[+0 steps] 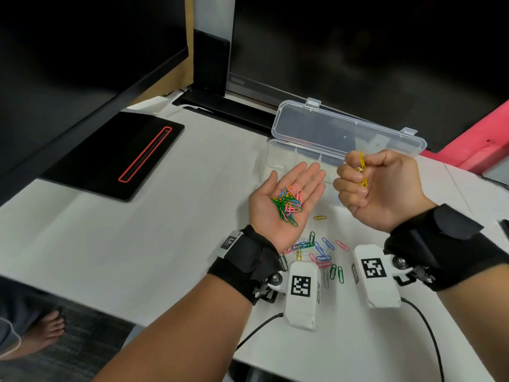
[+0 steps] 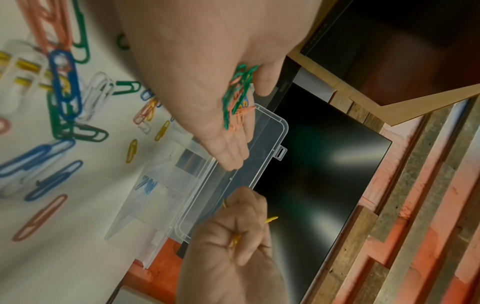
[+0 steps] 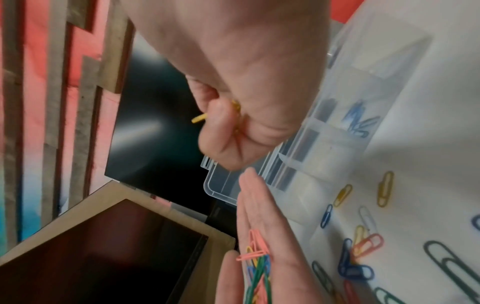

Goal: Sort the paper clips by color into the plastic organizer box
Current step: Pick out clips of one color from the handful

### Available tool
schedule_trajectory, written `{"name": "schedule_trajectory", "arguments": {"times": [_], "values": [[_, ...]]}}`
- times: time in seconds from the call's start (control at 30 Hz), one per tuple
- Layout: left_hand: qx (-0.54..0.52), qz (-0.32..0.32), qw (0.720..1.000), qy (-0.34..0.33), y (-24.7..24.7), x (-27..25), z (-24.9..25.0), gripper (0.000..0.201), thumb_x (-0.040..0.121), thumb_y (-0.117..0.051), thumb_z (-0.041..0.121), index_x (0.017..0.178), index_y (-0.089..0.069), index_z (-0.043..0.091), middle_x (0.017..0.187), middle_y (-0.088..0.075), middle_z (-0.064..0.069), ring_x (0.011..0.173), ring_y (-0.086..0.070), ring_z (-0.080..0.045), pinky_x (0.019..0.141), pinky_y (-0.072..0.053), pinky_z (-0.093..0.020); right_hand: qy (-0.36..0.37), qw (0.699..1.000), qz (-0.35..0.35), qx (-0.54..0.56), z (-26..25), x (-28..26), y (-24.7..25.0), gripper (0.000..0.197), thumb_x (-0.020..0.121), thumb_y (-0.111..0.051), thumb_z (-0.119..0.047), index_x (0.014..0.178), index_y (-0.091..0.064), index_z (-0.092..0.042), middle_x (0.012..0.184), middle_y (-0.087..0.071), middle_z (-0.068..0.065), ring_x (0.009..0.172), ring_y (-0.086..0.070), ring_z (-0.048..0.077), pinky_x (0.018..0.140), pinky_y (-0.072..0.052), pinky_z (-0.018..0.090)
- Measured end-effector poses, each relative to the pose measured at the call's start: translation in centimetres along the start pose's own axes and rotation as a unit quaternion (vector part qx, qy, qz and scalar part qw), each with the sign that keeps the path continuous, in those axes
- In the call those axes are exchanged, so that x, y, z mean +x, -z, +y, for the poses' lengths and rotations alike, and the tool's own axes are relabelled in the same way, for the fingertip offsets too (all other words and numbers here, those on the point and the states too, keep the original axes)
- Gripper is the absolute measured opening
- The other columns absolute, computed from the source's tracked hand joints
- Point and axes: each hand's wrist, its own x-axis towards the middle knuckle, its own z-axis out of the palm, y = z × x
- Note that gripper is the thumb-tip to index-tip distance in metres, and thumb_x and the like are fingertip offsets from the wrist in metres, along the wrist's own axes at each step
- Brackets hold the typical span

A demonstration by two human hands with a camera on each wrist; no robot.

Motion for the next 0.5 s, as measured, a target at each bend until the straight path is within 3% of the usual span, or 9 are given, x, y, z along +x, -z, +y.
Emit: {"name": "schedule_trajectory", "arguments": {"times": [0.1, 0.2, 0.4, 0.5], "values": [[0.006, -0.002, 1.000, 0.000, -0.1, 0.0, 0.1, 0.054, 0.101, -0.036, 0.033, 0.132, -0.048, -0.010, 0.135, -0.052, -0.029, 0.130, -0.048, -0.040, 0.109, -0.037, -0.046, -0.018, 0.998, 0.051, 0.038, 0.2, 0.8, -0.2, 0.036, 0.086, -0.048, -0.040, 0.059, -0.039, -0.018, 0.055, -0.031, -0.003, 0.040, -0.023, 0.010, 0.034, -0.017, 0.019], [0.016, -0.001, 1.000, 0.000, -0.1, 0.1, 0.0, 0.057, 0.101, -0.037, 0.035, 0.134, -0.047, -0.011, 0.136, -0.052, -0.029, 0.130, -0.048, -0.039, 0.110, -0.037, -0.045, -0.029, 0.993, 0.103, -0.044, -0.2, 1.1, -1.4, 0.050, 0.095, -0.049, -0.047, 0.056, -0.030, -0.022, 0.051, -0.030, -0.006, 0.036, -0.020, 0.007, 0.029, -0.017, 0.016], [0.024, 0.008, 1.000, 0.003, -0.4, 0.0, -0.1, 0.056, 0.100, -0.039, 0.038, 0.128, -0.052, -0.010, 0.133, -0.054, -0.029, 0.126, -0.052, -0.037, 0.110, -0.037, -0.045, -0.003, 0.981, 0.066, -0.184, -0.1, 1.1, -2.9, 0.043, 0.089, -0.064, -0.022, 0.061, -0.032, -0.025, 0.049, -0.021, -0.008, 0.036, -0.014, 0.004, 0.030, -0.011, 0.016], [0.031, 0.007, 1.000, -0.004, -0.5, -0.1, -0.2, 0.056, 0.100, -0.039, 0.039, 0.125, -0.054, -0.009, 0.131, -0.057, -0.027, 0.117, -0.057, -0.036, 0.107, -0.040, -0.045, 0.041, 0.936, 0.054, -0.346, 0.6, 0.7, -3.5, 0.042, 0.088, -0.068, -0.020, 0.061, -0.035, -0.022, 0.043, -0.042, -0.007, 0.033, -0.024, 0.004, 0.033, -0.015, 0.015]]}}
